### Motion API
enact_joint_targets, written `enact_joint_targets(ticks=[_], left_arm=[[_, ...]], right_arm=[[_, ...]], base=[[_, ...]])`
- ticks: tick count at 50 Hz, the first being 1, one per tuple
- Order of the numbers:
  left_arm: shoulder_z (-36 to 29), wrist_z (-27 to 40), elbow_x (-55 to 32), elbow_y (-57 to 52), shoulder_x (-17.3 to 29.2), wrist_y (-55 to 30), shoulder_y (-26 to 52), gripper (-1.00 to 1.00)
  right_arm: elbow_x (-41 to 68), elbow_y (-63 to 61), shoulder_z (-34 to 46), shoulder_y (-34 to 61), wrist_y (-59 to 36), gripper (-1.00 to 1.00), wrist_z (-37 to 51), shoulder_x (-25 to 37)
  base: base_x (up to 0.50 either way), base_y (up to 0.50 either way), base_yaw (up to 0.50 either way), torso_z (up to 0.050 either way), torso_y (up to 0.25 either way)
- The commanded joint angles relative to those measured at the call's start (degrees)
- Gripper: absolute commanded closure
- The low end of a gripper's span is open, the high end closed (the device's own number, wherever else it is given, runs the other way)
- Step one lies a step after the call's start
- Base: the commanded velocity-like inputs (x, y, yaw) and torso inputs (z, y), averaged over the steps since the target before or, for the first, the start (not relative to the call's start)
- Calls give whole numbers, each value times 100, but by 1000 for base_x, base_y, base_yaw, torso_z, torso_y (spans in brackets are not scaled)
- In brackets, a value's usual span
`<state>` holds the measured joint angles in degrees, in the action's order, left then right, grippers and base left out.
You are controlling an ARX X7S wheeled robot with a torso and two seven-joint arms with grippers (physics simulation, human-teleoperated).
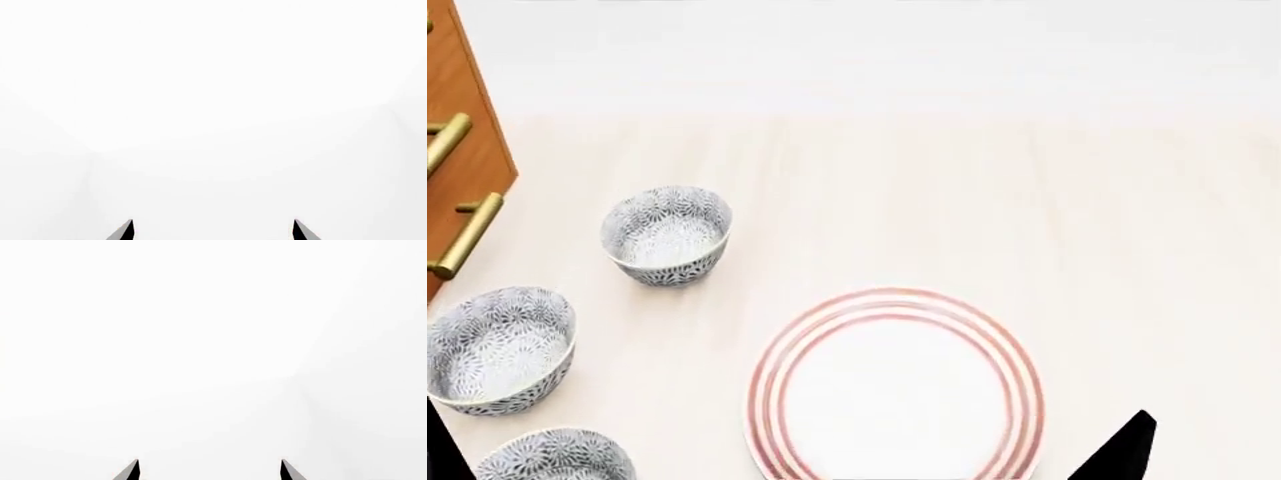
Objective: Pick up the bowl and put it in the front on the plate.
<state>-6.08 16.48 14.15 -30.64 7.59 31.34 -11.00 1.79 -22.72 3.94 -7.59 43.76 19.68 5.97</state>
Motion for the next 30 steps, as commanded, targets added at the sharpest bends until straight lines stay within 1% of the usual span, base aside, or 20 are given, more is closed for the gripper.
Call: enact_joint_targets(ticks=[1, 13, 20, 28, 30], left_arm=[[-93, 81, -1, 84, 56, -21, 20, -100], [-145, 152, -12, 70, 116, -60, 21, -100], [-168, 156, -99, 35, 156, -176, 86, -100], [-201, 155, -111, -154, 177, -333, 60, -100], [-211, 177, -148, -84, 180, -331, 100, -100]], right_arm=[[-50, 85, 130, -10, 10, -100, 37, 105], [-68, 58, 189, -34, -8, -100, 107, 173], [-116, -32, 242, 87, -322, -100, 143, 184], [-96, -126, 270, 86, -476, -100, 199, 226], [32, -140, 307, 89, -541, -100, 187, 275]], base=[[500, 0, 0, 0, 0], [500, 0, 0, 0, 0], [500, 0, 0, 0, 2], [500, 0, 0, 0, 0], [139, 0, 0, 0, 0]])
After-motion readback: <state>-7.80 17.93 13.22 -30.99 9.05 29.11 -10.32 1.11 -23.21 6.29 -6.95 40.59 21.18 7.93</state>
